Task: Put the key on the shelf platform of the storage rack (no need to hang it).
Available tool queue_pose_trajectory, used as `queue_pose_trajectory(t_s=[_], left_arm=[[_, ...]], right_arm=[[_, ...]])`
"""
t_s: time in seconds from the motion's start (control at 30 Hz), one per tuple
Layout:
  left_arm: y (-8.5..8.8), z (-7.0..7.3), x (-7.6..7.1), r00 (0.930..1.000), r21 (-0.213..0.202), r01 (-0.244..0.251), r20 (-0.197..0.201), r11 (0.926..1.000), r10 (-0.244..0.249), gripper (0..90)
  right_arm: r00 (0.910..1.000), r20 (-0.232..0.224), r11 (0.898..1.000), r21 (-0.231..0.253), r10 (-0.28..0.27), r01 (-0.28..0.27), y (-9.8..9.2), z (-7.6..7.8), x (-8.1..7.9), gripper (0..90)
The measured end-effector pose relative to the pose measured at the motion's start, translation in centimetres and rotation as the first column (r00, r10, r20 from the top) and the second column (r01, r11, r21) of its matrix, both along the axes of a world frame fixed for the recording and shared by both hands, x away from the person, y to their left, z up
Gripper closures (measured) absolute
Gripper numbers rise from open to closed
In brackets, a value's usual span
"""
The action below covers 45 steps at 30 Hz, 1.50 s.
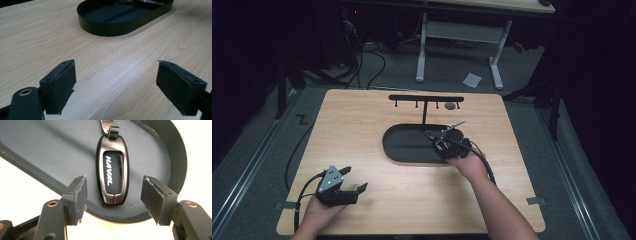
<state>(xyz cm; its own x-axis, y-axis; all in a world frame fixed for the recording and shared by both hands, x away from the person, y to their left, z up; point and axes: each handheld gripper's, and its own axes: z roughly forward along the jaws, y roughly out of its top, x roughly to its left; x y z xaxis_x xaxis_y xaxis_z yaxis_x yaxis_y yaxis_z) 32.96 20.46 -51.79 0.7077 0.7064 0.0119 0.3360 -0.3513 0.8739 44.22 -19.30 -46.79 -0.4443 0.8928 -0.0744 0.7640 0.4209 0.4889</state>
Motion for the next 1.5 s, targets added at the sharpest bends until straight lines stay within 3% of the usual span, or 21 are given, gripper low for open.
queue_pose_trajectory(t_s=[0.2, 0.53, 0.9, 1.3, 1.37, 1.43, 1.47, 1.5], left_arm=[[-0.2, 0.0, 0.0, 1.0, 0.009, 0.005, -0.003, 0.9999, -0.005, 16.8], [-0.4, -0.1, -0.1, 0.9999, 0.021, 0.011, -0.008, 0.9997, -0.01, 16.8], [-0.6, -0.3, -0.1, 0.9999, 0.027, 0.012, -0.011, 0.9996, -0.011, 16.8], [-0.8, -0.5, -0.2, 0.9997, 0.034, 0.021, -0.016, 0.9992, -0.02, 16.8], [-0.9, -0.5, -0.2, 0.9995, 0.036, 0.026, -0.02, 0.999, -0.026, 16.8], [-1.0, -0.6, -0.2, 0.9993, 0.039, 0.031, -0.021, 0.9988, -0.03, 16.8], [-1.0, -0.6, -0.2, 0.9992, 0.04, 0.034, -0.021, 0.9986, -0.033, 16.8], [-1.1, -0.6, -0.2, 0.999, 0.042, 0.039, -0.022, 0.9984, -0.038, 16.8]], right_arm=[[0.999, 0.038, 0.999, 0.043, -0.022, 0.02, -1.7, -0.1, -1.9, 37.1], [0.9942, 0.103, 0.997, 0.067, -0.031, 0.024, -3.3, -0.4, -4.7, 36.7], [0.9812, 0.191, 0.996, 0.092, -0.029, 0.012, -4.7, -1.5, -8.4, 35.5], [0.9478, 0.318, 0.996, 0.091, -0.027, -0.003, -4.4, -3.9, -13.5, 32.7], [0.9339, 0.356, 0.996, 0.091, -0.038, 0.006, -4.3, -4.4, -14.6, 32.6], [0.9105, 0.41, 0.994, 0.111, -0.058, 0.013, -4.4, -5.3, -15.9, 33.4], [0.9091, 0.412, 0.992, 0.126, -0.063, 0.012, -4.5, -5.6, -16.3, 33.4], [0.9162, 0.396, 0.99, 0.142, -0.064, 0.008, -4.5, -5.5, -16.3, 32.4]])
